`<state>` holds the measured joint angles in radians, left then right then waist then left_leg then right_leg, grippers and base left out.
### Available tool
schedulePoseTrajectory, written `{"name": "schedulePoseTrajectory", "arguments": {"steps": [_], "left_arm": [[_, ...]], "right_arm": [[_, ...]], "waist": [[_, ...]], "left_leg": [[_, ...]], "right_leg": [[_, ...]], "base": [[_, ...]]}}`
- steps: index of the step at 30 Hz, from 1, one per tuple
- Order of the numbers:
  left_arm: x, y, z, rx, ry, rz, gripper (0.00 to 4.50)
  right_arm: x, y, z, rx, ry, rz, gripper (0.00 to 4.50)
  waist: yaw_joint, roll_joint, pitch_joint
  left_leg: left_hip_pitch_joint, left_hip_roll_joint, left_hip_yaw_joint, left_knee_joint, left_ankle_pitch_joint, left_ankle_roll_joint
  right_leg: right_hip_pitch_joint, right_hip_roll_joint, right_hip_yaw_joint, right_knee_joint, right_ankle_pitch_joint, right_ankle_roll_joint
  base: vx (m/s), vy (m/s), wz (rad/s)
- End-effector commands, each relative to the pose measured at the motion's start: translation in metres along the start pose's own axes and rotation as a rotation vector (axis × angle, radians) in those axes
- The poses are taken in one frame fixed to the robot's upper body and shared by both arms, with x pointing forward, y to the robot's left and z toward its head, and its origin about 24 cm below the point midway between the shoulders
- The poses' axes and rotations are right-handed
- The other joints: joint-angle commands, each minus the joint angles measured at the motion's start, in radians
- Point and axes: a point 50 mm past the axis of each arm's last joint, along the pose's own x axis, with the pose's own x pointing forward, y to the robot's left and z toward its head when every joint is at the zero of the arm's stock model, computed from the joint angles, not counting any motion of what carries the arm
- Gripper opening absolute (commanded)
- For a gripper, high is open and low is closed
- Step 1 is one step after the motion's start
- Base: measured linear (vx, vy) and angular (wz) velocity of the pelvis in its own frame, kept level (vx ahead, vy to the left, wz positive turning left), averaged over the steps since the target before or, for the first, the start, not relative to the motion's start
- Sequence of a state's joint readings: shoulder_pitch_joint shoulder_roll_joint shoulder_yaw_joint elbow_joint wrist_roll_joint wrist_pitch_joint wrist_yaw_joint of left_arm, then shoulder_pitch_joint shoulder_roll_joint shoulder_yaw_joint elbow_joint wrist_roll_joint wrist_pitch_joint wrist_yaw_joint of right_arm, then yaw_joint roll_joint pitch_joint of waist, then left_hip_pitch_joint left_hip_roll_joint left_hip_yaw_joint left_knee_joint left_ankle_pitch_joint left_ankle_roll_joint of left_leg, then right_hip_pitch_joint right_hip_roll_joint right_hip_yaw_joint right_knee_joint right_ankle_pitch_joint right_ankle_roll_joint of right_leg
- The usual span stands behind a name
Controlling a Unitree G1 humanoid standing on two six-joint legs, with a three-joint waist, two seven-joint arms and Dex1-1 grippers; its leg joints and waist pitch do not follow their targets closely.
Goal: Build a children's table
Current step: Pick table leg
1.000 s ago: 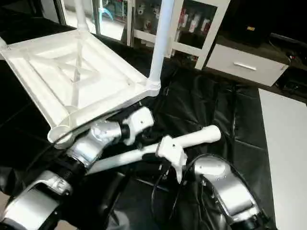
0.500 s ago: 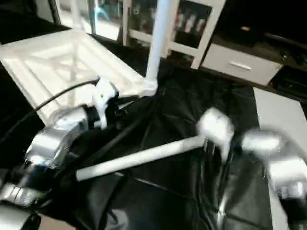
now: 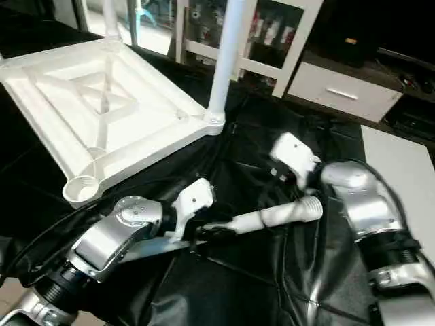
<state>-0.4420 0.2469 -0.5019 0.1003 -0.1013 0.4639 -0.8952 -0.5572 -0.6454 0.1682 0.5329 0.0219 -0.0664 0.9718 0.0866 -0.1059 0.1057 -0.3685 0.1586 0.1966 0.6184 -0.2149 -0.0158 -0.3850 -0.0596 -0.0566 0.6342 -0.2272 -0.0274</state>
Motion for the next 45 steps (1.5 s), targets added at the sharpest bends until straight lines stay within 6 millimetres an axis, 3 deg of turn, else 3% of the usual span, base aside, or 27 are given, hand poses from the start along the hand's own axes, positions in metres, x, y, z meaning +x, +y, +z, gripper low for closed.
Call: {"name": "schedulePoseTrajectory", "arguments": {"steps": [1,7,8,14,18,19,23,32,36,41,45], "left_arm": [[0.003,-0.004,-0.007,0.012,0.067,-0.01,1.72],[-0.007,-0.013,-0.012,0.012,0.088,-0.05,1.72],[-0.009,-0.014,-0.013,0.011,0.098,-0.051,1.72],[-0.012,-0.014,-0.017,0.044,0.123,-0.021,1.72],[-0.011,-0.012,-0.015,0.068,0.114,-0.004,1.72],[-0.012,-0.01,-0.015,0.072,0.119,0.002,1.72],[-0.014,-0.007,-0.016,0.086,0.14,0.006,1.72],[-0.012,-0.003,-0.016,0.125,0.154,0.004,1.72],[-0.011,-0.003,-0.016,0.141,0.156,-0.004,1.72],[-0.009,-0.003,-0.015,0.149,0.152,-0.007,1.72],[-0.007,-0.002,-0.014,0.155,0.15,-0.008,1.72]], "right_arm": [[-0.006,-0.008,0.0,-0.079,0.04,0.008,2.2],[-0.018,-0.01,-0.019,-0.188,0.164,0.046,2.2],[-0.019,-0.009,-0.022,-0.197,0.175,0.058,2.2],[-0.022,-0.005,-0.026,-0.189,0.156,0.099,2.2],[-0.022,-0.007,-0.018,-0.144,0.077,0.097,2.2],[-0.024,-0.012,-0.007,-0.076,-0.007,0.101,2.2],[-0.034,-0.016,0.01,-0.033,-0.084,0.203,2.2],[-0.061,-0.004,0.005,-0.168,0.245,0.503,3.05],[-0.054,0.001,0.002,-0.205,0.257,0.49,3.26],[-0.038,0.018,0.003,-0.211,0.226,0.532,3.26],[-0.027,0.027,0.004,-0.231,0.223,0.558,3.26]], "waist": [[-0.001,-0.006,-0.064],[-0.001,-0.009,-0.066],[-0.003,-0.013,-0.065],[-0.003,-0.011,-0.06],[-0.002,-0.011,-0.061],[-0.003,-0.007,-0.059],[-0.004,-0.008,-0.06],[0.001,-0.013,-0.056],[-0.002,-0.016,-0.057],[-0.001,-0.015,-0.059],[-0.003,-0.014,-0.058]], "left_leg": [[0.022,0.088,-0.035,-0.072,0.004,0.101],[0.021,0.088,-0.033,-0.068,0.026,0.115],[0.019,0.087,-0.032,-0.067,0.029,0.125],[0.02,0.089,-0.034,-0.07,-0.022,0.117],[0.02,0.09,-0.035,-0.07,-0.022,0.122],[0.02,0.089,-0.034,-0.071,-0.021,0.127],[0.019,0.092,-0.036,-0.07,-0.012,0.146],[0.02,0.094,-0.039,-0.071,-0.036,0.133],[0.021,0.096,-0.04,-0.074,-0.049,0.114],[0.024,0.097,-0.039,-0.072,-0.017,0.129],[0.024,0.097,-0.039,-0.074,-0.03,0.122]], "right_leg": [[0.042,-0.109,0.063,-0.069,-0.033,-0.277],[0.043,-0.107,0.062,-0.062,0.0,-0.297],[0.042,-0.105,0.061,-0.062,0.003,-0.302],[0.039,-0.105,0.062,-0.072,-0.075,-0.29],[0.04,-0.105,0.063,-0.07,-0.064,-0.288],[0.039,-0.104,0.063,-0.07,-0.056,-0.29],[0.041,-0.103,0.061,-0.066,-0.032,-0.297],[0.037,-0.109,0.061,-0.078,-0.12,-0.273],[0.037,-0.113,0.062,-0.08,-0.133,-0.267],[0.035,-0.111,0.061,-0.072,-0.071,-0.28],[0.034,-0.111,0.061,-0.075,-0.088,-0.279]], "base": [[0.0,0.0,0.0],[0.0,0.0,0.0],[0.0,0.0,0.0],[0.0,0.0,0.0],[0.0,0.0,0.0],[0.0,0.0,0.0],[0.0,0.0,0.0],[0.0,0.0,0.0],[0.0,0.0,0.0],[0.0,0.0,0.0],[0.0,0.0,0.0]]}}
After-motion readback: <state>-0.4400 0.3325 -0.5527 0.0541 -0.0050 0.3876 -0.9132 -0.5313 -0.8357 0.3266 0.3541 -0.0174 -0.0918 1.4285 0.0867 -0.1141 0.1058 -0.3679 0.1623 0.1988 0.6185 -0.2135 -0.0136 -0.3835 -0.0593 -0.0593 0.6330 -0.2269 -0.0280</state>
